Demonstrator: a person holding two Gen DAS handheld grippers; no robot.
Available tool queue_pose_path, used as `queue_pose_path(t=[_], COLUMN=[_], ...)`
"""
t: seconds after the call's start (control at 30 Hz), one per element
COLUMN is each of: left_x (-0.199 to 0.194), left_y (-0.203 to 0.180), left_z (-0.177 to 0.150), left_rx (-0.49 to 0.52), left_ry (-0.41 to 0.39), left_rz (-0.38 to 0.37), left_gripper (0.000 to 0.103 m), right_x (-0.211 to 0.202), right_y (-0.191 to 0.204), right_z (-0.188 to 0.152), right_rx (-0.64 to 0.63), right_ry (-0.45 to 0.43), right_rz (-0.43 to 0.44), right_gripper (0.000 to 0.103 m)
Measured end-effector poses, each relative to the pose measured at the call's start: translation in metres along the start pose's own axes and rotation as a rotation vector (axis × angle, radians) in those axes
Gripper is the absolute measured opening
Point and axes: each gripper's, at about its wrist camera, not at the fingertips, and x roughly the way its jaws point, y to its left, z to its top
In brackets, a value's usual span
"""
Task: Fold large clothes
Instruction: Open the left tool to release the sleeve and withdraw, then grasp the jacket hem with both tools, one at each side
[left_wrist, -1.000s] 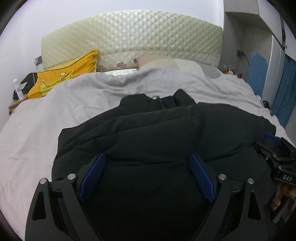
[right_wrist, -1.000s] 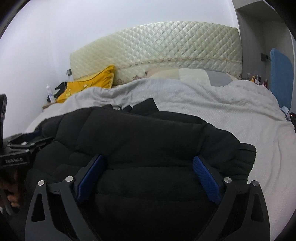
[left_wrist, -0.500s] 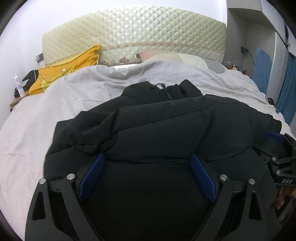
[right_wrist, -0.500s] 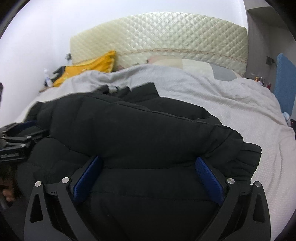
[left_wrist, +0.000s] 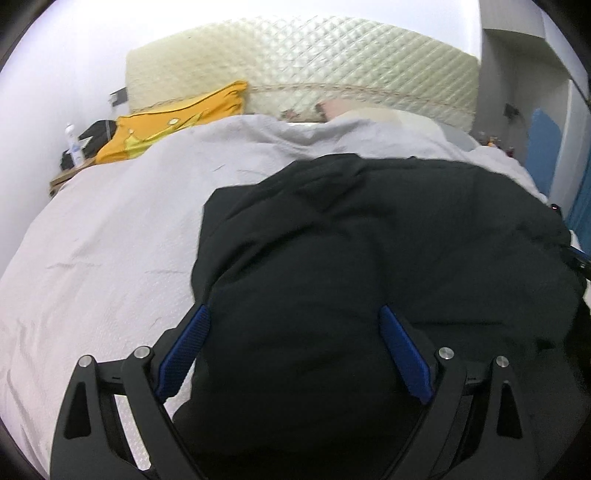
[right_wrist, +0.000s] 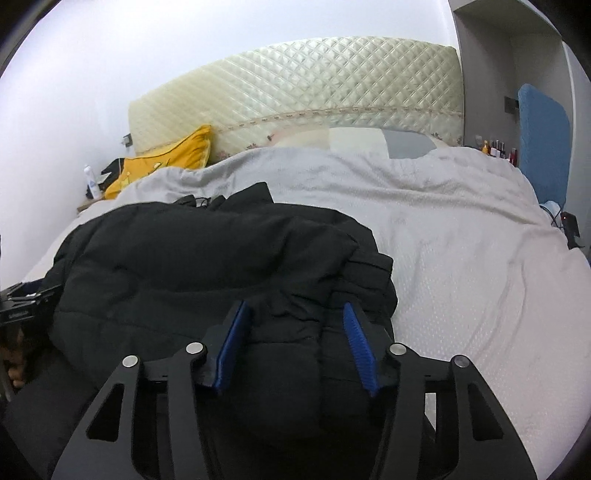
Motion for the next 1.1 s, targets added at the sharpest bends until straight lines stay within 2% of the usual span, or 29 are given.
queue_pose_path(t=[0.07, 0.17, 0.33, 0.5, 0.63, 0.77, 0.97, 1.1], left_x=[0.002, 0.004, 0.022, 0.021, -0.006, -0.056, -0.168, -0.245], left_y=[-0.004, -0.006, 0.002, -0.002, -0.001, -0.005, -0.011, -0.018], left_z=[0.001, 0.004, -0.002, -0.002, 0.004, 0.031, 0.069, 0.079], left_rx=[0.007, 0.015, -0.015, -0.009, -0.038, -0.05, -0.073, -0.068], left_ry=[-0.006, -0.018, 0.032, 0.022, -0.012, -0.047, -0.161, -0.195], left_rz=[0.054, 0.121, 0.087, 0.057, 0.131, 0.119, 0.058, -0.004], left_gripper=[0.092, 0.09, 0.09, 0.089, 0.09, 0.09, 0.09, 0.09], right_x=[0.003, 0.01, 0.026, 0.034, 0.013, -0.044, -0.163, -0.235], right_y=[0.003, 0.006, 0.012, 0.016, 0.014, 0.027, 0.062, 0.083], right_z=[-0.003, -0.003, -0.008, -0.015, -0.007, 0.025, 0.076, 0.09], right_rx=[-0.019, -0.023, -0.042, -0.071, -0.009, -0.008, -0.019, -0.016], right_ry=[0.002, 0.017, 0.037, 0.034, 0.029, -0.051, -0.217, -0.291], right_rz=[-0.021, -0.017, -0.016, -0.059, -0.05, -0.027, 0.026, 0.032], right_gripper=[0.041, 0.041, 0.042, 0.043, 0.043, 0.043, 0.043, 0.043])
